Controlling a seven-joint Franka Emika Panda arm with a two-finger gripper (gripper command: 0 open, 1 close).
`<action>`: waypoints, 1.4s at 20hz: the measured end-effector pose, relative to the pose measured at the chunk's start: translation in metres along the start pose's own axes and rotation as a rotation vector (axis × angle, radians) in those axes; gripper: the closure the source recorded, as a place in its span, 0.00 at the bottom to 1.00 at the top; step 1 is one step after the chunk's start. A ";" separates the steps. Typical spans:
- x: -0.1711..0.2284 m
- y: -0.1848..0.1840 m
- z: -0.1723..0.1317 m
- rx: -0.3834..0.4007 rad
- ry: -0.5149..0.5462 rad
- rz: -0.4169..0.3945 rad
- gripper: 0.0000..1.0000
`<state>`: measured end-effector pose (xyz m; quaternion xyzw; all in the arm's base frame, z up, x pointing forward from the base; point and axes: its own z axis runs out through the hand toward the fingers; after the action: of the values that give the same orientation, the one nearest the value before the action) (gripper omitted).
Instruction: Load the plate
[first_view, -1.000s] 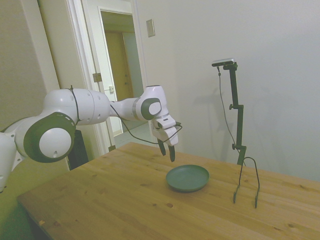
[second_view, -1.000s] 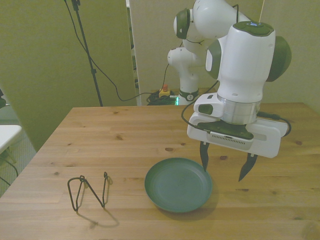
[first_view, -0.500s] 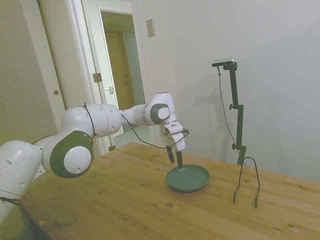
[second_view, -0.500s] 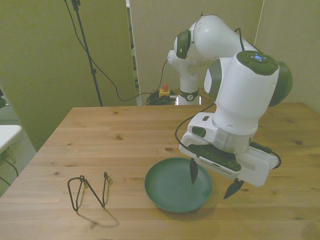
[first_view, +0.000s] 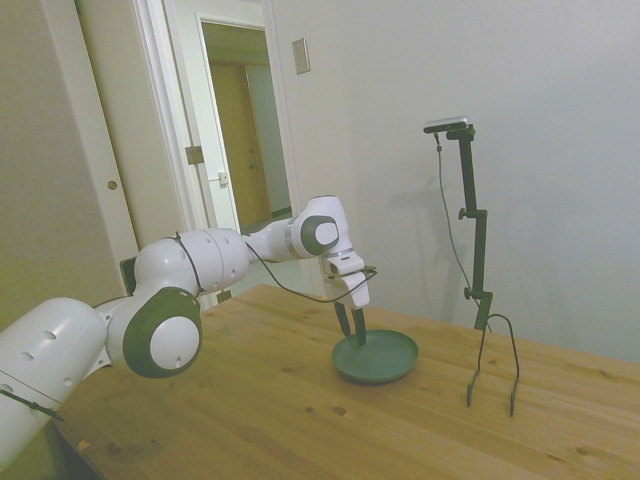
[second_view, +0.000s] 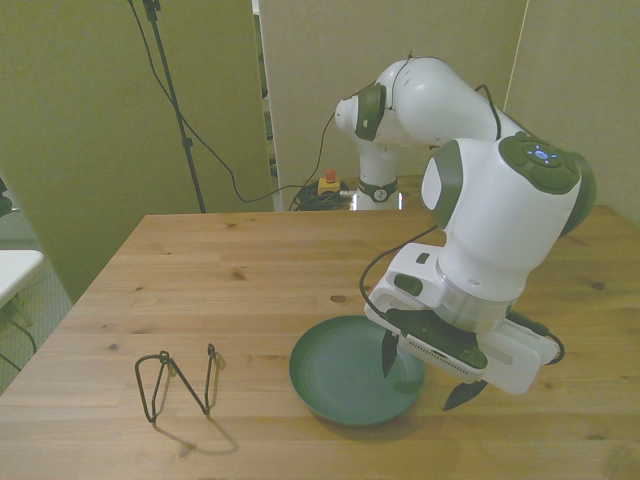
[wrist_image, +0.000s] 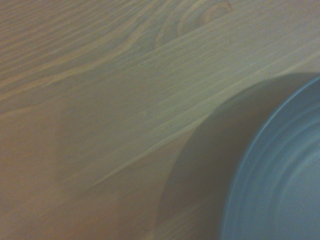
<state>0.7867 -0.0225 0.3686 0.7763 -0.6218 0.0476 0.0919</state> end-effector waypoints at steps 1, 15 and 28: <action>0.001 0.000 0.000 -0.001 0.003 0.001 1.00; 0.003 -0.002 0.002 0.004 0.014 0.005 1.00; 0.004 -0.002 -0.001 0.012 0.017 0.006 1.00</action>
<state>0.7895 -0.0261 0.3702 0.7745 -0.6231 0.0581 0.0926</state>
